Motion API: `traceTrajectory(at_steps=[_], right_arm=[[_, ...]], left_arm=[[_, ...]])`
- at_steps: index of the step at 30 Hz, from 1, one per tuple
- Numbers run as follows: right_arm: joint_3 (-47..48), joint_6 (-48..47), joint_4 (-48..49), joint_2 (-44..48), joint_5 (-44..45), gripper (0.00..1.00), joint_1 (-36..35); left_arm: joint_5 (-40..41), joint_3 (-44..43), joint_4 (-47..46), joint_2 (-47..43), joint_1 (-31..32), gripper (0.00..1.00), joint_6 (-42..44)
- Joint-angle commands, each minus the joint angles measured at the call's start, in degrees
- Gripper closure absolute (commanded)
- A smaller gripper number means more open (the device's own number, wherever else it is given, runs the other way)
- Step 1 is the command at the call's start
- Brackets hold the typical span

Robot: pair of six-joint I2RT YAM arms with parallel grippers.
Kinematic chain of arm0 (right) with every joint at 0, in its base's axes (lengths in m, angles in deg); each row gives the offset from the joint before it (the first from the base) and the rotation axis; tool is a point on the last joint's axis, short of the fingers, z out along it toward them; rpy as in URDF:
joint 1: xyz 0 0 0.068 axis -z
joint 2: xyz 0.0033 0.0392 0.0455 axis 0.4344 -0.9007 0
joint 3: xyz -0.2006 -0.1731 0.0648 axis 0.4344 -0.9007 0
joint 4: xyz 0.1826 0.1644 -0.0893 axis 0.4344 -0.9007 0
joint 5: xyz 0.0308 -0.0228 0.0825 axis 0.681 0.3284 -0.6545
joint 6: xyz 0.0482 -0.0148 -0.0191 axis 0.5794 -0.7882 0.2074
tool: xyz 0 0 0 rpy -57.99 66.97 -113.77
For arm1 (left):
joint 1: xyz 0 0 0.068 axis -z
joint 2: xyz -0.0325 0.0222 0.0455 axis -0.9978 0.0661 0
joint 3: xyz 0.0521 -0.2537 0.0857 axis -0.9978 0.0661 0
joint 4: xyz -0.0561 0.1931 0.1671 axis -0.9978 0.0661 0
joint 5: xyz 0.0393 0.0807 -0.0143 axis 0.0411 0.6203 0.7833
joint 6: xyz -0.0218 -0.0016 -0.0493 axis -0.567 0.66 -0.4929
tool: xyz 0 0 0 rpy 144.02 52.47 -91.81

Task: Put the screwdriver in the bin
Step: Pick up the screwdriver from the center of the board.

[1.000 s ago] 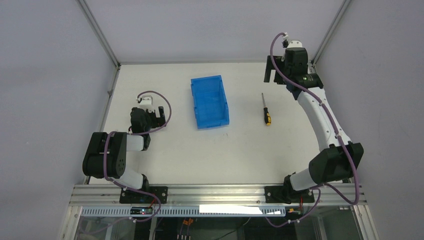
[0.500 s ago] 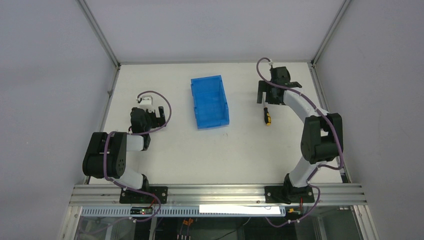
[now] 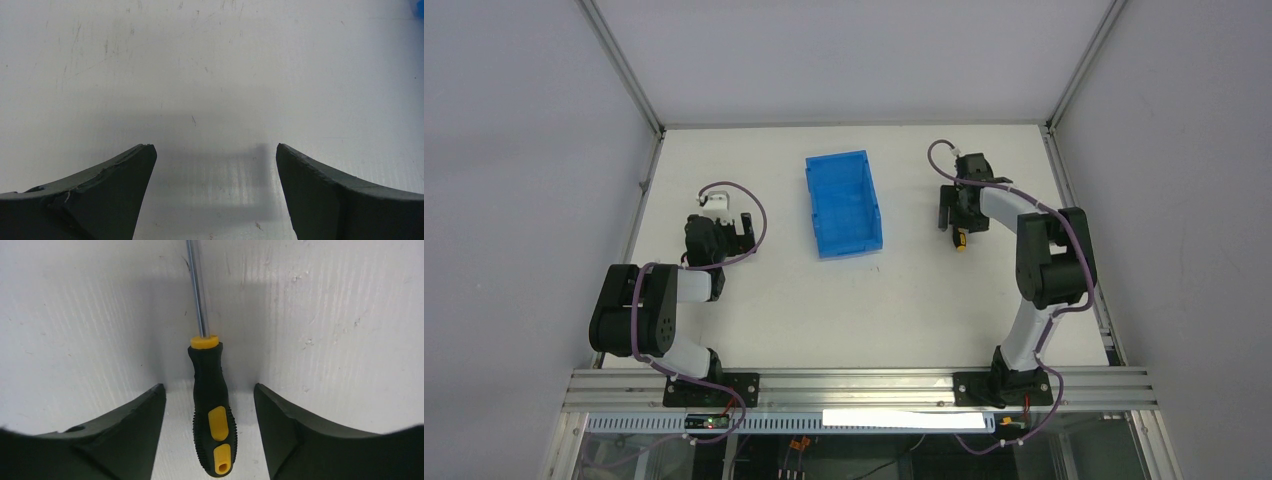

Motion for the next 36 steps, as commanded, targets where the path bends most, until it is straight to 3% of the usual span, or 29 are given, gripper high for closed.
traceTrajectory(at_steps=[1,7,13,24,36], right_arm=[[0.47,-0.17,2.31,-0.51,-0.98,0.34,0.27],[1.18,-0.59,0.93,-0.83,-1.02,0.66,0.25],[2.30,-1.04,-0.86,2.41,-0.25,0.85,0.25],[7.83,-2.89,-7.59,11.81,0.68,0.91,0.25],[23.27,-5.71,-18.86,18.14,2.13,0.98,0.29]], left_arm=[[1.19,-0.02,-1.61,-1.14,0.50,0.01,-0.23],[1.13,-0.02,-1.55,-1.13,0.48,0.01,-0.23],[1.15,-0.02,-1.63,-1.13,0.48,0.01,-0.23],[1.13,-0.02,-1.55,-1.19,0.50,0.01,-0.23],[1.15,-0.02,-1.55,-1.13,0.50,0.01,-0.23]])
